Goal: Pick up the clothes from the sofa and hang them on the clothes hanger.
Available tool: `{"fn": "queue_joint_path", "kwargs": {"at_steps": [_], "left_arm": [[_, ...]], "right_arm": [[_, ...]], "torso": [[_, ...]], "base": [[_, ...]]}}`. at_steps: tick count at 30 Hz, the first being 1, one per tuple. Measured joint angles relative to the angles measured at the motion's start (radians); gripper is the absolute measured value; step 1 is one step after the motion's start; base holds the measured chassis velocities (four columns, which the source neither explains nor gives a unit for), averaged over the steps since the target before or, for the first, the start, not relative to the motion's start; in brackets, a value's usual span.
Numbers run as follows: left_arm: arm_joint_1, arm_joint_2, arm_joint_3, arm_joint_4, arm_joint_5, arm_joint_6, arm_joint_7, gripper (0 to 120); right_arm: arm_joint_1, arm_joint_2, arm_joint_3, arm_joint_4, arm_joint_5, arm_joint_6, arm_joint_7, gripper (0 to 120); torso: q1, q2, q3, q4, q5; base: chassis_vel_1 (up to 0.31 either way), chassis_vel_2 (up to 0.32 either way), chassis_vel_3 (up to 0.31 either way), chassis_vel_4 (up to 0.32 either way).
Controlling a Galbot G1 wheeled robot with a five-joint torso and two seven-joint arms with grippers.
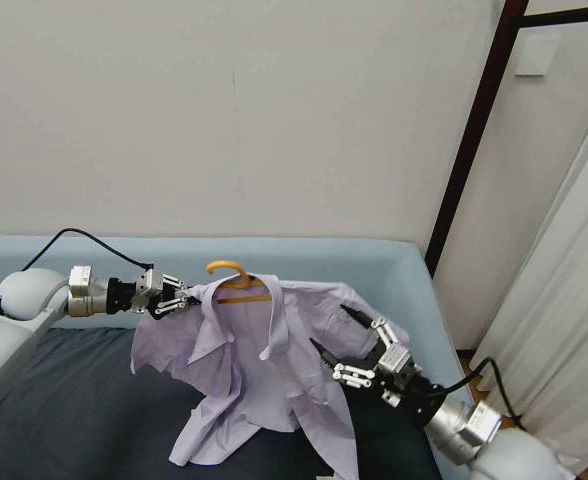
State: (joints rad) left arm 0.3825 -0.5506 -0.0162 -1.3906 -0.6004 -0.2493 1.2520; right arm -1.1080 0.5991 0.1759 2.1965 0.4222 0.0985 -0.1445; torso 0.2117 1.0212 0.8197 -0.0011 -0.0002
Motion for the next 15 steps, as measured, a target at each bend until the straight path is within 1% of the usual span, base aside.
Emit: {"fn": "queue_joint_path", "kwargs": {"at_steps": [2,3,4,6,7,11,12,15], "left_arm": [[-0.006,-0.005,0.003,-0.01,0.014,0.0,0.032,3],[-0.006,-0.006,0.003,-0.012,0.016,0.0,0.036,3],[-0.006,-0.006,0.003,-0.012,0.016,0.0,0.036,3],[-0.002,-0.011,0.015,-0.031,0.033,0.0,0.071,3],[-0.002,-0.011,0.015,-0.031,0.033,0.0,0.071,3],[0.01,-0.033,0.027,-0.035,0.075,0.0,0.109,3],[0.01,-0.033,0.027,-0.035,0.075,0.0,0.109,3],[0.007,-0.057,0.035,-0.027,0.088,0.0,0.114,3]], "right_arm": [[0.02,-0.029,0.004,-0.044,-0.002,-0.007,-0.076,100],[0.025,-0.031,0.004,-0.053,-0.002,-0.007,-0.089,100],[0.025,-0.031,0.004,-0.053,-0.002,-0.007,-0.089,100],[0.059,-0.031,-0.012,-0.118,-0.003,-0.003,-0.166,100],[0.059,-0.031,-0.012,-0.118,-0.003,-0.003,-0.166,100],[0.103,-0.018,-0.039,-0.176,0.019,0.003,-0.258,100],[0.103,-0.018,-0.039,-0.176,0.019,0.003,-0.258,100],[0.116,-0.011,-0.045,-0.199,0.023,0.005,-0.337,90]], "torso": [[0.0,0.0,0.0,-0.0003,0.0001],[0.0,0.0,0.0,-0.0003,0.0001],[0.0,0.0,0.0,-0.0003,0.0001],[0.0,0.0,0.0,-0.0003,0.0004],[0.0,0.0,0.0,-0.0003,0.0004],[0.0,0.0,0.0,0.0002,0.0001],[0.0,0.0,0.0,0.0002,0.0001],[0.0,0.0,0.0,0.0001,-0.0001]], "base": [[0.0,0.0,0.0,0.0],[0.0,0.0,0.0,0.0],[0.0,0.0,0.0,0.0],[0.0,0.0,0.0,0.0],[0.0,0.0,0.0,0.0],[0.0,0.0,0.0,0.0],[0.0,0.0,0.0,0.0],[0.0,0.0,0.0,0.0]]}}
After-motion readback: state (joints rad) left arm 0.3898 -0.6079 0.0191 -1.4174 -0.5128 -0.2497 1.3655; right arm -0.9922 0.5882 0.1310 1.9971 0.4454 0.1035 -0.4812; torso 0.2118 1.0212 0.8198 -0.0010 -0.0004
